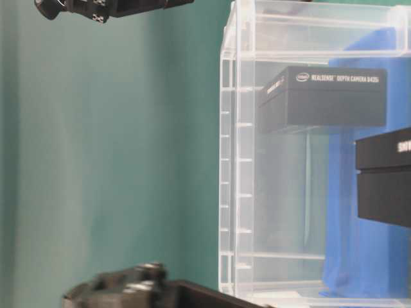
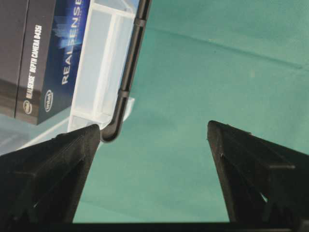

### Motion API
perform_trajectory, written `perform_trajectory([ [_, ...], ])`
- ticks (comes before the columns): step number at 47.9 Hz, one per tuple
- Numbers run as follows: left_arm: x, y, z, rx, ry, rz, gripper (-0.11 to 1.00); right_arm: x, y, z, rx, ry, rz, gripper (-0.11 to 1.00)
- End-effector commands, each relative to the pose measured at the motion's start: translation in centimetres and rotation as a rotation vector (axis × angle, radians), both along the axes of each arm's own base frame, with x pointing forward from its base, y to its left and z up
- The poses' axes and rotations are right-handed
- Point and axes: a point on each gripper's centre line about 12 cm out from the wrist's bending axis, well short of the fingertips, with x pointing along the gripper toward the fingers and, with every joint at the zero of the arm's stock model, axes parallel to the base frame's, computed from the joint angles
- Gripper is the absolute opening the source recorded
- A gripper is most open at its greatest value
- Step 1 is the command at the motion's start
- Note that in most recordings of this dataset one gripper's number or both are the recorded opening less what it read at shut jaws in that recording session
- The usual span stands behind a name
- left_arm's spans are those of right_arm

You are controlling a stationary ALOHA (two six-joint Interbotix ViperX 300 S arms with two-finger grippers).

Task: Take out the box from the case.
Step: 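Open the left gripper and retract it to the upper left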

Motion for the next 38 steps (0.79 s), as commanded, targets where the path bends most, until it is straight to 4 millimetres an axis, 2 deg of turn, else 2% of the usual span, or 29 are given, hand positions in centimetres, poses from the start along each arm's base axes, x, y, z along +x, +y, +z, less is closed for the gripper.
perform_trajectory([
  [1,0.2,0.1,3.1,-0.012,-0.045,-0.001,0.97,-0.1,0.1,0.7,-0.010,-0.024,0.003,0.91],
  [12,0.1,0.1,6.9,-0.005,-0.045,-0.009,0.97,-0.1,0.2,0.7,-0.010,-0.025,0.005,0.91],
  [24,0.3,0.1,9.9,-0.009,-0.062,-0.002,0.97,-0.1,0.2,0.7,-0.009,-0.025,0.002,0.91],
  [38,0.0,0.2,10.2,-0.002,-0.045,0.001,0.97,-0.1,0.1,0.8,-0.009,-0.027,0.001,0.91],
])
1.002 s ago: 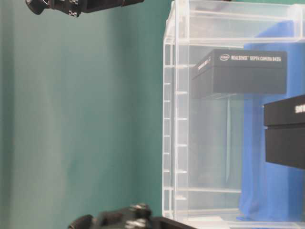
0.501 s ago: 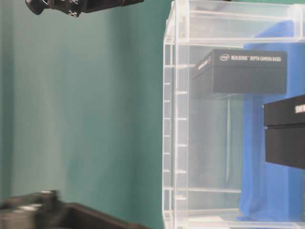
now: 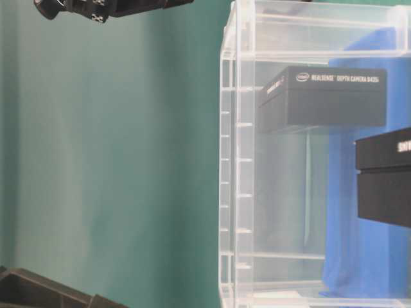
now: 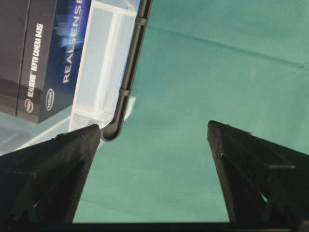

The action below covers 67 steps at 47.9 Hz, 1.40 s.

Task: Take out the box from the case.
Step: 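Open the left gripper and retract it to the upper left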

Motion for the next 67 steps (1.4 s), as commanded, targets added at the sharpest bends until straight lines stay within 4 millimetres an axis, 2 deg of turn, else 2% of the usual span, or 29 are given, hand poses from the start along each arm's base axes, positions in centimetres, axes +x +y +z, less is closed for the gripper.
perform_trajectory([
  [1,-0.3,0.2,1.9,-0.012,-0.049,-0.001,0.97,-0.1,0.1,0.8,-0.009,-0.025,0.003,0.91],
  [12,-1.4,-0.1,2.4,-0.015,-0.053,-0.011,0.97,-0.1,0.1,0.7,-0.008,-0.023,0.002,0.91],
  [23,-5.4,-0.7,2.1,-0.003,-0.004,-0.053,0.97,-0.1,0.1,0.8,-0.007,-0.026,-0.001,0.91],
  [36,-9.6,-0.5,1.4,-0.011,0.006,-0.054,0.97,-0.3,0.2,0.7,0.001,-0.013,-0.006,0.91],
  [51,-10.6,0.4,1.1,-0.006,0.006,-0.051,0.97,-0.4,0.2,0.7,0.003,-0.005,-0.008,0.91],
  [62,-10.9,1.9,1.2,-0.004,-0.003,-0.029,0.97,-0.4,0.2,0.7,0.002,-0.007,-0.007,0.91],
  [67,-11.1,3.4,1.2,0.007,-0.005,-0.027,0.97,-0.4,0.2,0.6,0.005,-0.004,-0.008,0.91],
])
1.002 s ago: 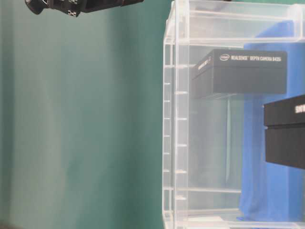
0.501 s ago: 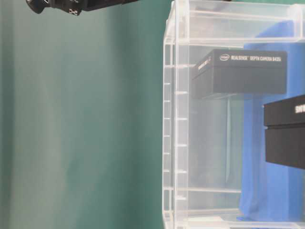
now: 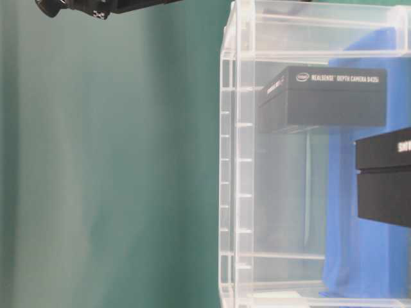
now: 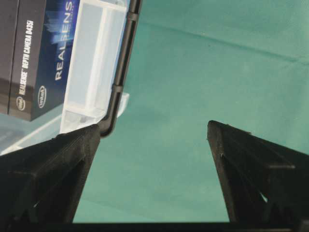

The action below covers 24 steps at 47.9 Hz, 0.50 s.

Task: Take out the box from the case.
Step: 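Open the left gripper and retract it to the upper left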

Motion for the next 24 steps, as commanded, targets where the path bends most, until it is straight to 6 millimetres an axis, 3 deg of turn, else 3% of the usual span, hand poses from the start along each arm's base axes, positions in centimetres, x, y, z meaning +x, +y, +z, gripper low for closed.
perform_trajectory([
  [1,-0.2,1.4,0.8,0.000,-0.031,0.016,0.97,-0.1,0.1,0.7,-0.005,-0.026,-0.001,0.91],
  [24,-2.7,9.9,0.9,0.056,0.026,0.082,0.97,-0.6,0.2,0.6,0.010,0.020,-0.010,0.91],
])
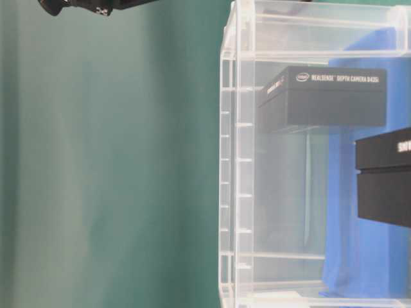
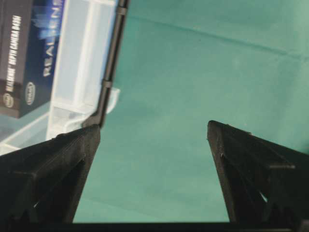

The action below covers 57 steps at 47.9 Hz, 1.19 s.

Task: Take out the box from the case.
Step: 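Open the left gripper and retract it to the upper left, then move the right gripper over the right black box pair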

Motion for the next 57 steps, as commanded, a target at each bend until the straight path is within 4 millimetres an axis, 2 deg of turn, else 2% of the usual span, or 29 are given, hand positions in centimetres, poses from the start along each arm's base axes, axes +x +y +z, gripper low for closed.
perform_trajectory([
  [1,-0.4,1.5,0.5,0.004,0.002,0.026,0.97,-0.2,0.1,0.7,-0.002,-0.014,-0.002,0.91],
  [13,-1.4,5.6,0.7,0.039,0.026,0.031,0.97,-0.2,0.1,0.8,-0.002,-0.016,-0.003,0.91],
  [21,-1.9,7.1,0.6,0.046,0.034,0.038,0.96,-0.2,0.1,0.8,-0.002,-0.016,-0.005,0.91],
  [57,-1.7,7.2,0.4,0.032,0.041,0.039,0.96,-0.2,0.1,0.8,-0.002,-0.016,-0.003,0.91],
])
